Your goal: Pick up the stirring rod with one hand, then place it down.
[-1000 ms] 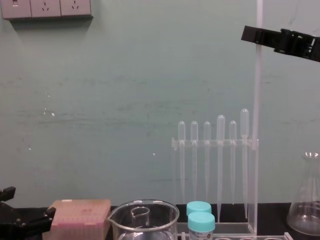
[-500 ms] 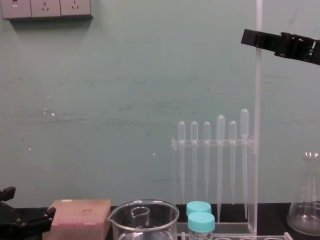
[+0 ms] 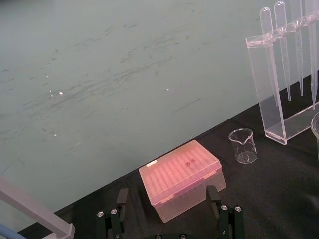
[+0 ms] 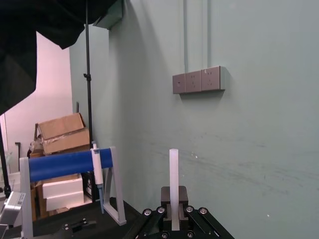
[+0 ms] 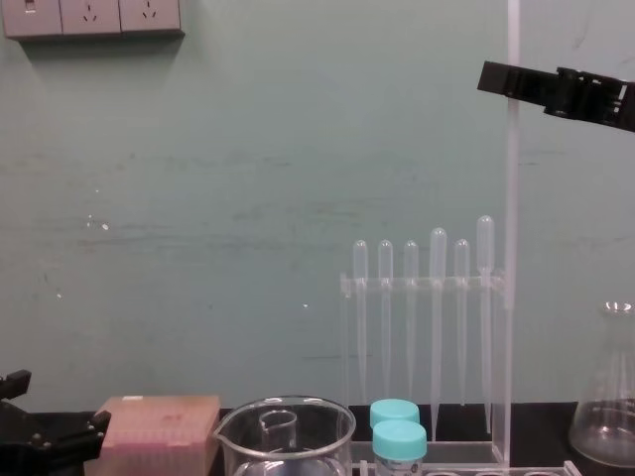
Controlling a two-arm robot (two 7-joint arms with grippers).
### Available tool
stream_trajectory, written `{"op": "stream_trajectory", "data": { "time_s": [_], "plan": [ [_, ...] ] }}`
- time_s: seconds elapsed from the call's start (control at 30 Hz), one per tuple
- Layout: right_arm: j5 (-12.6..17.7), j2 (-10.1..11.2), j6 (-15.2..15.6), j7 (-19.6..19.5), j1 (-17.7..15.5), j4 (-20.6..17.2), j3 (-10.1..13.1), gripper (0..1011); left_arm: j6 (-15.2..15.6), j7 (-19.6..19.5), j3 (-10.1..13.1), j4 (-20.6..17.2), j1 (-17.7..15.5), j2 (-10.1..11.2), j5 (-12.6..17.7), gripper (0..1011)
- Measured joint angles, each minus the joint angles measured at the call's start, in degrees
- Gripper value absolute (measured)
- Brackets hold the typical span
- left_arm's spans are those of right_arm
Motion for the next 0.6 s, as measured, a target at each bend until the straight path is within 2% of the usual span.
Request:
{"op": "stream_trajectory", "data": {
  "time_s": [0.6],
  "plan": [
    [-0.14, -0.08, 0.39, -0.10, 0.54, 0.85, -0.41, 70, 0.00, 0.00, 0.00, 0.00, 0.00, 0.00, 0.00, 1000]
  ]
}}
